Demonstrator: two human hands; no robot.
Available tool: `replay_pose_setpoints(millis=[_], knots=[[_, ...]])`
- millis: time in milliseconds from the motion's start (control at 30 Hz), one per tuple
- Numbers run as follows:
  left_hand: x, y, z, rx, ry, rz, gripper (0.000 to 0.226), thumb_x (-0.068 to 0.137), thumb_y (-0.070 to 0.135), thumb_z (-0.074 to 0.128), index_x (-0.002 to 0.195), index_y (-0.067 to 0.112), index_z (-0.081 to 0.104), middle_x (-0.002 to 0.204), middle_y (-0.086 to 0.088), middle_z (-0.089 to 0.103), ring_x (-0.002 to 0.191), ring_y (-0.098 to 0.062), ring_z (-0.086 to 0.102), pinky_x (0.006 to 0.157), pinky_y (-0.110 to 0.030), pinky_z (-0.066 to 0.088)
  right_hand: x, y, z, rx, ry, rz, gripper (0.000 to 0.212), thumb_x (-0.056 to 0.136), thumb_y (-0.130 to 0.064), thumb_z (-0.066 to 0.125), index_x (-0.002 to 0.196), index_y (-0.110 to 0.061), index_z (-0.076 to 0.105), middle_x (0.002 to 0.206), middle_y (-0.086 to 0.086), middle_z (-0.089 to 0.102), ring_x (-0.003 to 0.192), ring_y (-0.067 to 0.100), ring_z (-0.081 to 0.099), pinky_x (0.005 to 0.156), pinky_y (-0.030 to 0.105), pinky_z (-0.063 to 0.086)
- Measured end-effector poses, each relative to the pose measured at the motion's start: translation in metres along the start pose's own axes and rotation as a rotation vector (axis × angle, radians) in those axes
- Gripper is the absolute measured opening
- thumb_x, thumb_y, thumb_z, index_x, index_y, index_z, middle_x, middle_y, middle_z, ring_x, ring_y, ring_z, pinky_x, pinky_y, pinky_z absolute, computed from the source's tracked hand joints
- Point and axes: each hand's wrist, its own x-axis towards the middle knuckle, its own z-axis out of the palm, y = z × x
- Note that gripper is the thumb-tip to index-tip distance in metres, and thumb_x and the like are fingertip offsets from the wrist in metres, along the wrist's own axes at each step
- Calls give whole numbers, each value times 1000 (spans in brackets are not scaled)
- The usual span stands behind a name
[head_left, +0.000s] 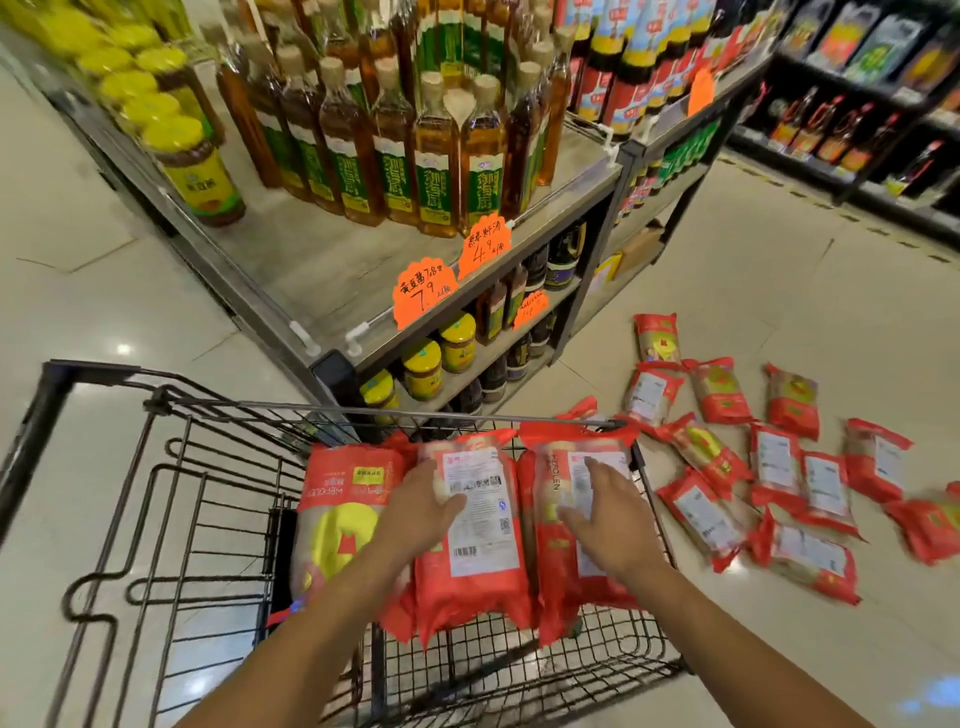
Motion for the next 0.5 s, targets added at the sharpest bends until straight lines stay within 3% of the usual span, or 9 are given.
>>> replay_pose_setpoints(millis=[67,167,267,367,500], knots=[[-21,24,-27,62,26,109,53,93,37,67,140,19,52,136,-3,59,129,-26,55,105,-38,45,-14,-37,-26,-20,39,-115,71,94,-43,58,155,-14,33,152,8,47,139,28,44,113,39,36],[-59,63,-72,205,122,243,69,96,44,61,153,14,37,153,-6,44,141,-26,42,114,-38,36,-41,-87,-70,-82,144,-278,75,91,-59,39,155,-19,34,154,6,44,141,28,40,115,41,33],[-103,103,-119,327,269,434,68,94,50,57,151,18,37,150,-2,46,137,-26,44,109,-41,41,-71,-122,-114,-148,290,-394,71,95,-52,51,156,-21,32,156,8,40,145,29,34,117,43,28],[-143,135,-158,511,476,573,67,91,54,55,147,22,39,143,0,50,127,-26,50,101,-43,46,-102,-143,-154,-195,450,-447,71,96,-55,48,157,-23,31,161,8,34,149,28,28,121,48,25],[-186,174,-182,645,635,684,71,92,54,58,150,16,42,155,-8,44,141,-30,43,115,-47,37,-144,-143,-192,-197,613,-428,68,94,-57,47,153,-24,39,158,8,40,147,28,33,121,48,26]])
